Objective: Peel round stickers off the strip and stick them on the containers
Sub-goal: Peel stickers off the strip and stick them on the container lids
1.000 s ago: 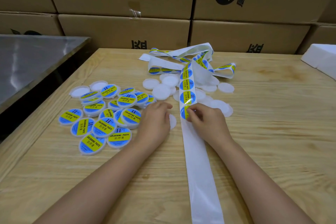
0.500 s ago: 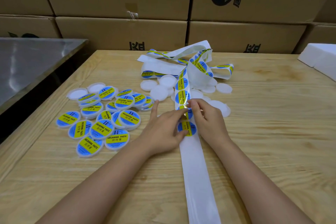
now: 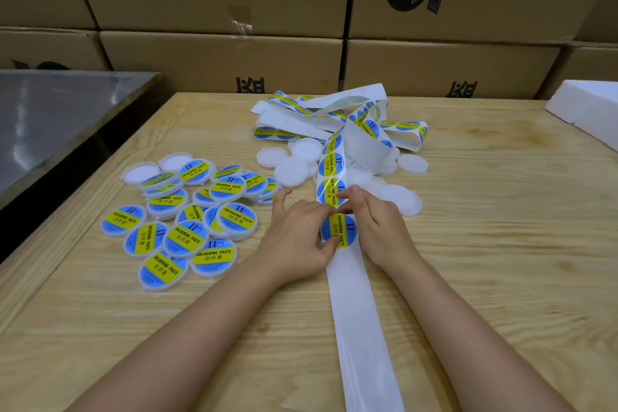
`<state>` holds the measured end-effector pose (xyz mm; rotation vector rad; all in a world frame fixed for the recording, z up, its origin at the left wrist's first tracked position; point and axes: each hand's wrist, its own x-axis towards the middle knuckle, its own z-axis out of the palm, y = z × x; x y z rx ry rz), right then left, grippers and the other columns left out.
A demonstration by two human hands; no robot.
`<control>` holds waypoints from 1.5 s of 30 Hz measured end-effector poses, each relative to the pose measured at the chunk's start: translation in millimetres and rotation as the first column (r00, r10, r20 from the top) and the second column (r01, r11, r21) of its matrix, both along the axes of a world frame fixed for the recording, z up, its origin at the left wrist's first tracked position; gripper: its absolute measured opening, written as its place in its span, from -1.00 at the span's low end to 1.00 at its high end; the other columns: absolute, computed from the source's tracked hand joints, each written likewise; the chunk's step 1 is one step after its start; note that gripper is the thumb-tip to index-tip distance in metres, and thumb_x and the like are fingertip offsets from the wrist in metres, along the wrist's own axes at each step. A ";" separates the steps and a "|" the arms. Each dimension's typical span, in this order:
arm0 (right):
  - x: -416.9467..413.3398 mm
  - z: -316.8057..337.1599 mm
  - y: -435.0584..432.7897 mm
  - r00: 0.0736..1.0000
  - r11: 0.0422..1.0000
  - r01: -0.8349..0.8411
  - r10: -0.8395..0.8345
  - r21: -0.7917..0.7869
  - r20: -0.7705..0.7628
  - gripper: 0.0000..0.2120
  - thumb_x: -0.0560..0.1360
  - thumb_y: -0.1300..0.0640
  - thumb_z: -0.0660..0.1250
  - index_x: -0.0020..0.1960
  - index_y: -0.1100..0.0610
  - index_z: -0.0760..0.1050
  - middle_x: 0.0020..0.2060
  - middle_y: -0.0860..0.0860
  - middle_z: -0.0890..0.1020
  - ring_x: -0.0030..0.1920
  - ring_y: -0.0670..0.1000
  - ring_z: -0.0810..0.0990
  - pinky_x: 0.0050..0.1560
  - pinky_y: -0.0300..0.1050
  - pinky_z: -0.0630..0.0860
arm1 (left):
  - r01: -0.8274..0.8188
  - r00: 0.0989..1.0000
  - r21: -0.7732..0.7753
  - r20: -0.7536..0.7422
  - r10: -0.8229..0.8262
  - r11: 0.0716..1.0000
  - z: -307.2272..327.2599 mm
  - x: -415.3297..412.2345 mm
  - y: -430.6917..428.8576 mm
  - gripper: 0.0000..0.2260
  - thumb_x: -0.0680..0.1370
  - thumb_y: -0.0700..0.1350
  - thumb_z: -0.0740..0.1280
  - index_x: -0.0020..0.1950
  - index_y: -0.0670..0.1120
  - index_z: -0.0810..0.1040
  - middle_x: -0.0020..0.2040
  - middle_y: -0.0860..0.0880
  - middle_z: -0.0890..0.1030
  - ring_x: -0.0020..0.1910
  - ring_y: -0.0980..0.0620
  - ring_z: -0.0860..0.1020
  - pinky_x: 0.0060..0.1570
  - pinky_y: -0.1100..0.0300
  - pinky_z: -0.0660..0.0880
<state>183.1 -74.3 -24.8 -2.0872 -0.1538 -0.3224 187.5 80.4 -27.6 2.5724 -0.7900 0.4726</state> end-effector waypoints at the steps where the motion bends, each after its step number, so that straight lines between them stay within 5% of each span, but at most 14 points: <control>1: -0.1 0.5 -0.1 1.000 1.000 0.005 -0.005 -0.001 -0.003 -0.43 0.47 -0.29 -0.09 -0.01 0.02 0.58 -0.15 -0.09 0.67 -0.03 -0.08 0.60 0.02 -0.13 0.46 | -0.002 1.000 -0.014 0.009 0.002 1.000 -0.1 -0.4 0.2 -0.63 0.44 -0.01 0.33 0.23 0.01 0.45 -0.01 0.06 0.62 0.10 0.06 0.54 0.41 0.06 -0.19; 7: 1.5 0.1 0.0 1.000 1.000 0.026 -0.026 0.007 -0.012 -0.44 0.53 -0.31 -0.07 -0.09 0.03 0.56 -0.20 -0.04 0.69 -0.07 -0.02 0.62 0.06 0.01 0.49 | 0.050 0.999 -0.142 0.026 -0.047 0.989 1.3 -3.6 0.0 -0.75 0.42 -0.06 0.31 0.06 -0.09 0.49 -0.12 0.03 0.66 -0.02 0.03 0.61 0.46 -0.03 -0.12; 11: 1.8 0.5 -1.0 1.000 1.000 0.001 -0.001 0.007 0.017 -0.32 0.48 -0.33 -0.08 -0.12 0.18 0.58 -0.24 0.02 0.68 -0.11 0.05 0.62 0.01 0.10 0.50 | 0.038 0.998 -0.362 0.062 -0.016 0.932 7.3 -5.2 1.1 -0.92 0.39 -0.14 0.35 -0.18 -0.12 0.59 -0.17 0.05 0.65 -0.08 0.06 0.59 0.35 -0.02 0.20; 14: 1.4 0.6 -2.5 0.999 1.000 -0.029 0.028 0.009 0.033 -0.29 0.47 -0.32 -0.10 -0.11 0.19 0.62 -0.19 0.05 0.69 -0.09 0.07 0.62 0.01 0.08 0.50 | -0.018 0.999 -0.634 -0.041 -0.010 0.773 12.3 -4.7 3.9 -0.97 0.39 -0.20 0.39 -0.24 -0.10 0.57 -0.23 0.01 0.60 -0.17 0.09 0.54 0.02 0.18 0.43; 17: 0.7 1.7 -2.7 1.000 0.999 -0.019 0.019 0.030 0.025 -0.35 0.49 -0.25 -0.06 -0.11 0.18 0.64 -0.18 0.01 0.70 -0.08 -0.02 0.62 0.05 -0.01 0.50 | -0.148 0.978 -0.809 -0.206 -0.039 0.569 17.4 -3.8 5.5 -0.80 0.44 -0.31 0.41 -0.24 -0.02 0.55 -0.28 0.05 0.58 -0.26 0.13 0.52 -0.15 0.30 0.46; 23: -3.1 3.5 -3.1 0.997 0.998 -0.068 0.069 -0.015 0.023 -0.59 0.46 -0.14 0.22 -0.21 0.20 0.58 -0.31 0.10 0.64 -0.21 0.12 0.57 -0.12 0.04 0.47 | -0.267 0.944 -0.913 -0.312 -0.108 0.310 22.4 1.6 12.4 -0.80 0.47 -0.36 0.36 -0.18 -0.05 0.56 -0.29 0.01 0.58 -0.35 0.22 0.53 -0.25 0.34 0.48; 26: -0.8 6.0 -1.5 0.996 0.978 -0.089 0.081 0.190 0.046 -0.94 0.50 0.15 0.36 -0.13 0.07 0.60 -0.15 0.03 0.67 -0.06 0.09 0.61 0.02 0.03 0.51 | -0.295 0.932 -0.914 -0.339 -0.128 0.279 21.4 2.6 11.9 -0.77 0.46 -0.39 0.35 -0.17 -0.05 0.57 -0.30 0.03 0.60 -0.35 0.22 0.56 -0.27 0.35 0.50; 30: 3.5 11.0 0.1 0.995 0.886 -0.084 0.096 0.457 -0.002 -0.88 0.47 0.21 0.37 -0.12 0.01 0.61 -0.15 0.02 0.66 -0.10 0.01 0.58 0.00 -0.07 0.50 | -0.295 0.924 -0.902 -0.353 -0.147 0.314 18.9 4.1 10.6 -0.77 0.45 -0.40 0.36 -0.17 -0.07 0.58 -0.35 0.11 0.62 -0.36 0.25 0.56 -0.28 0.40 0.48; 38: 7.4 8.0 -0.6 0.998 0.882 -0.050 0.066 0.468 -0.016 -0.85 0.44 0.22 0.41 -0.28 0.04 0.58 -0.37 -0.10 0.60 -0.29 -0.10 0.50 -0.23 -0.32 0.45 | -0.252 0.915 -0.854 -0.363 -0.175 0.455 16.3 2.1 8.4 -0.81 0.48 -0.38 0.33 -0.06 -0.12 0.62 -0.30 0.13 0.66 -0.30 0.26 0.60 -0.20 0.42 0.49; 41: 8.4 6.1 -0.3 0.999 0.882 -0.031 0.046 0.470 -0.022 -0.83 0.47 0.22 0.38 -0.29 0.05 0.56 -0.36 -0.07 0.59 -0.27 -0.07 0.50 -0.20 -0.25 0.44 | -0.208 0.931 -0.748 -0.348 -0.107 0.630 13.0 -0.7 8.1 -0.68 0.55 -0.35 0.23 0.23 -0.07 0.52 -0.01 0.02 0.63 -0.11 0.34 0.55 -0.05 0.46 0.44; 45: 9.4 7.8 -4.3 0.999 0.842 0.016 0.012 0.539 -0.048 -0.84 0.50 0.23 0.34 -0.26 0.09 0.54 -0.30 0.02 0.59 -0.21 0.01 0.53 -0.12 -0.09 0.46 | -0.114 0.936 -0.419 -0.348 -0.043 0.901 6.6 -2.9 11.4 -0.36 0.45 -0.12 0.23 0.51 -0.04 0.12 0.39 -0.03 0.38 0.34 0.05 0.37 0.32 0.13 0.29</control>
